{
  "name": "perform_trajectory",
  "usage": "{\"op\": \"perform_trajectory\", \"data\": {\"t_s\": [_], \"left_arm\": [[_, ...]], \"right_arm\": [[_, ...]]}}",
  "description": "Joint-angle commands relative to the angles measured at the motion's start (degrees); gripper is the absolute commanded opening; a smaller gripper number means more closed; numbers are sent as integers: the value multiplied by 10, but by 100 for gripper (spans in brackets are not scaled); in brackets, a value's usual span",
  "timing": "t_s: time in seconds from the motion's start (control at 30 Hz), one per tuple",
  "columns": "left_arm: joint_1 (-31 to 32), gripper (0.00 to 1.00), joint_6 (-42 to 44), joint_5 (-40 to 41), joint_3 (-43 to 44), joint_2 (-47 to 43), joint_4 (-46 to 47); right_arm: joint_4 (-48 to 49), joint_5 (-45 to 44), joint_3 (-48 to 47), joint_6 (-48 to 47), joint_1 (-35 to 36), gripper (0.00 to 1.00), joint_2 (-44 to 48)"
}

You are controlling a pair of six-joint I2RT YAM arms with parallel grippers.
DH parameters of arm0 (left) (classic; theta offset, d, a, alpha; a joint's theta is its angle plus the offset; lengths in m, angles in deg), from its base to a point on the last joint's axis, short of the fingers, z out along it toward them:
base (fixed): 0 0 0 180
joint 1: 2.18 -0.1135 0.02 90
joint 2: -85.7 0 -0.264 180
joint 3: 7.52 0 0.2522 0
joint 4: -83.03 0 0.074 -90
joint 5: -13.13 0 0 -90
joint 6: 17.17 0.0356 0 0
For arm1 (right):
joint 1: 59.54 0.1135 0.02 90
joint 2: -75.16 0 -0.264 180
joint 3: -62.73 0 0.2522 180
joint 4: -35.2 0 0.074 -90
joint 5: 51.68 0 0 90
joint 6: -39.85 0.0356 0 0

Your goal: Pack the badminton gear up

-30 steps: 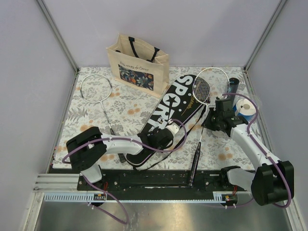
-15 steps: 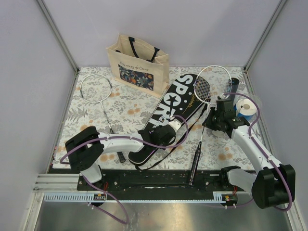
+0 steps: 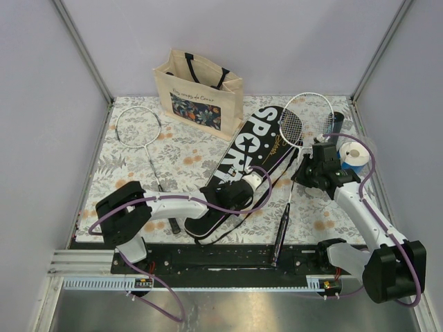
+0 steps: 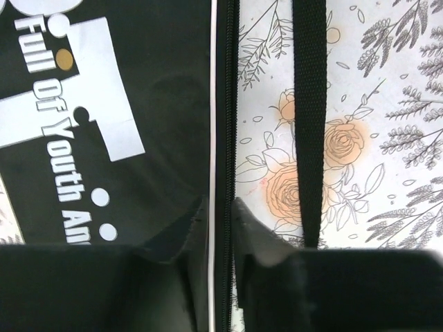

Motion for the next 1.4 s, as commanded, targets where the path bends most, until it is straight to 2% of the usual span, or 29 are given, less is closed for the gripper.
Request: {"op": "perform_trajectory", "data": {"t_s": [0.0, 0.23, 0.4, 0.43, 0.47, 0.5, 0.57, 0.8, 0.87, 0.9, 1.0, 1.03, 1.1, 1.17, 1.2, 1.23, 1.3, 1.37], "left_arm": [[0, 37, 9, 8, 19, -3, 12], [0, 38, 10, 20, 30, 31, 11], [0, 33, 20, 35, 27, 40, 23], [0, 28, 24, 36, 27, 41, 24], [0, 13, 24, 37, 26, 39, 23], [0, 5, 23, 41, 24, 35, 25], [0, 0, 20, 42, 20, 21, 32], [-1, 1, 9, 4, 46, 4, 1], [0, 12, 10, 0, 56, 18, -8], [-1, 13, 12, -1, 59, 27, -10], [-2, 4, 13, 3, 55, 39, -3], [-2, 4, 12, 4, 54, 41, -2], [-2, 9, 9, 5, 54, 41, -1], [-3, 3, 13, 6, 53, 39, 1], [-3, 4, 15, 7, 52, 39, 2], [-3, 7, 17, 5, 53, 39, 2], [-3, 22, 22, 3, 49, 37, 6], [-3, 32, 22, 4, 48, 38, 9]], "right_arm": [[8, 6, -6, 9, -3, 0, 24], [11, 11, -2, 10, -3, 0, 26], [14, 15, 2, 9, -3, 0, 25], [14, 15, 2, 11, -3, 0, 24], [14, 14, 2, 10, -3, 0, 25], [15, 13, 3, 10, -3, 0, 26], [15, 12, 5, 10, -3, 0, 27], [16, 20, 5, 13, -3, 0, 16], [17, 20, 5, 13, -3, 0, 17], [18, 19, 5, 13, -3, 0, 19], [18, 20, 6, 13, -3, 0, 20], [17, 20, 7, 12, -3, 0, 20], [18, 20, 7, 13, -3, 0, 21], [19, 22, 7, 13, -3, 0, 22], [19, 22, 7, 13, -3, 0, 22], [19, 23, 7, 13, -3, 0, 22], [21, 25, 7, 13, -3, 0, 23], [21, 26, 8, 13, -3, 0, 22]]}}
